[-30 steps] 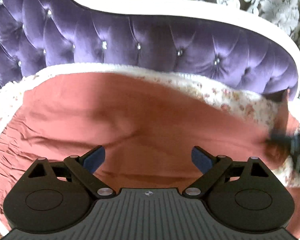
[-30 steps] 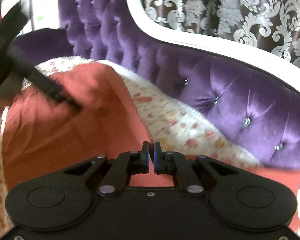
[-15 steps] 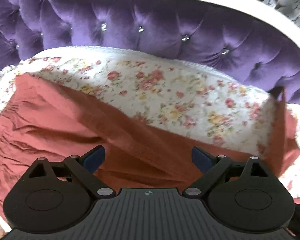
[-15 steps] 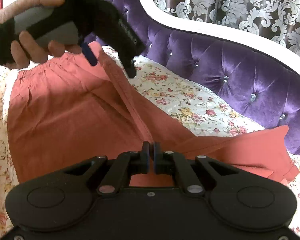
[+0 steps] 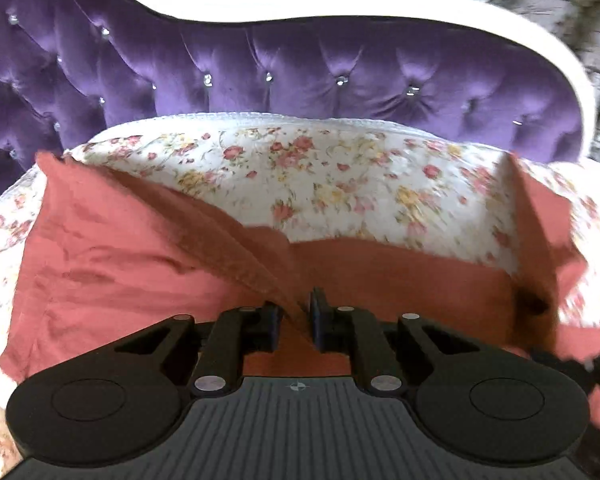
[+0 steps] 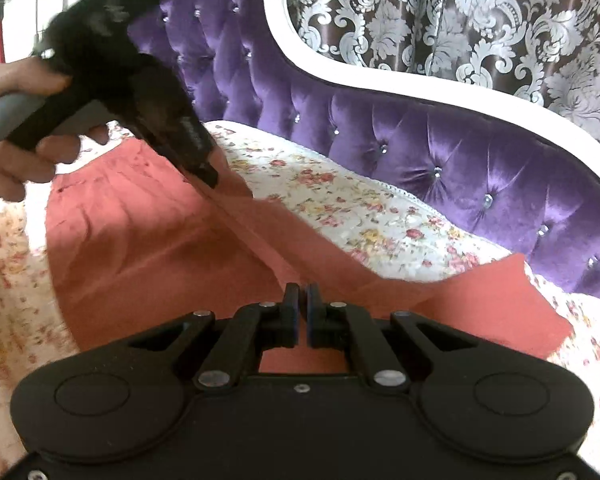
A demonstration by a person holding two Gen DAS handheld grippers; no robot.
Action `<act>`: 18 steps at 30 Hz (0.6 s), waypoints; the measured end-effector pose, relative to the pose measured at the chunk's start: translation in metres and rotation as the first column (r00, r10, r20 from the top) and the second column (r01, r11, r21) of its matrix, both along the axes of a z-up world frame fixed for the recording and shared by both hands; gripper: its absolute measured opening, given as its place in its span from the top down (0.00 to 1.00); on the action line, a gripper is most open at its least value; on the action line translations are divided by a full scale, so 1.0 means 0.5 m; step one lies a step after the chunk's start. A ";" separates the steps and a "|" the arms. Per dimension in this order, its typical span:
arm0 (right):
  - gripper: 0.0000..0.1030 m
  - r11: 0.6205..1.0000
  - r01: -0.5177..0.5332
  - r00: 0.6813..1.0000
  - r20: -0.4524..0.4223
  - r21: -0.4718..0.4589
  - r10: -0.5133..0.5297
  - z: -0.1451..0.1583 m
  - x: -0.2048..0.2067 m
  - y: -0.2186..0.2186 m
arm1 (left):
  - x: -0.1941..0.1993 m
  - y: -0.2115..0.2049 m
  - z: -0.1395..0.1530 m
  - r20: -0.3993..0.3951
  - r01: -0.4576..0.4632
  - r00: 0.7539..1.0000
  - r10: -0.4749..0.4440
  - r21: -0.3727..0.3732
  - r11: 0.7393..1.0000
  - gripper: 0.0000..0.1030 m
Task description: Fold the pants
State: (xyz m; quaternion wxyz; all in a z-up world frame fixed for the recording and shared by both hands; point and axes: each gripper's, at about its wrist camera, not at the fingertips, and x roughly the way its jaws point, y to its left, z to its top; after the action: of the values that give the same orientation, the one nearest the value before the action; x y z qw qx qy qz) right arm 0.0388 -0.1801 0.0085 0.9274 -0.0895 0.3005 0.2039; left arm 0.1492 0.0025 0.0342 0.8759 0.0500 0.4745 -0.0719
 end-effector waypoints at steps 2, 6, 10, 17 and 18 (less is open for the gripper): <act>0.92 1.000 0.009 1.000 -0.012 0.007 -0.009 -0.002 -0.035 0.011 | -0.058 0.016 -0.006 0.008 0.003 1.000 -0.003 -0.011 1.000 0.85; 0.92 1.000 0.010 0.999 -0.037 -0.020 -0.011 -0.033 -0.101 0.041 | -0.143 0.035 -0.050 -0.002 0.006 1.000 -0.006 -0.011 1.000 0.85; 0.92 0.999 0.026 0.994 -0.109 -0.037 -0.030 -0.081 -0.129 0.062 | -0.172 0.049 -0.111 -0.056 0.004 0.998 -0.005 -0.013 1.000 0.85; 0.82 0.994 0.096 0.981 -0.174 0.061 -0.084 -0.062 -0.129 0.033 | -0.163 0.052 -0.168 -0.064 0.003 0.998 -0.003 0.007 1.000 0.83; 0.81 0.990 0.113 0.981 -0.169 0.081 -0.098 -0.048 -0.120 0.024 | -0.161 0.051 -0.168 -0.066 0.005 0.998 -0.004 0.010 1.000 0.82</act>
State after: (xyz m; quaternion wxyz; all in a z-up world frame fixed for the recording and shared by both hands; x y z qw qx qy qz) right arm -0.0214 -0.1680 -0.0157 0.9120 -0.0142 0.3710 0.1746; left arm 0.0687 0.0278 -0.0500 0.8592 0.0528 0.5036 -0.0731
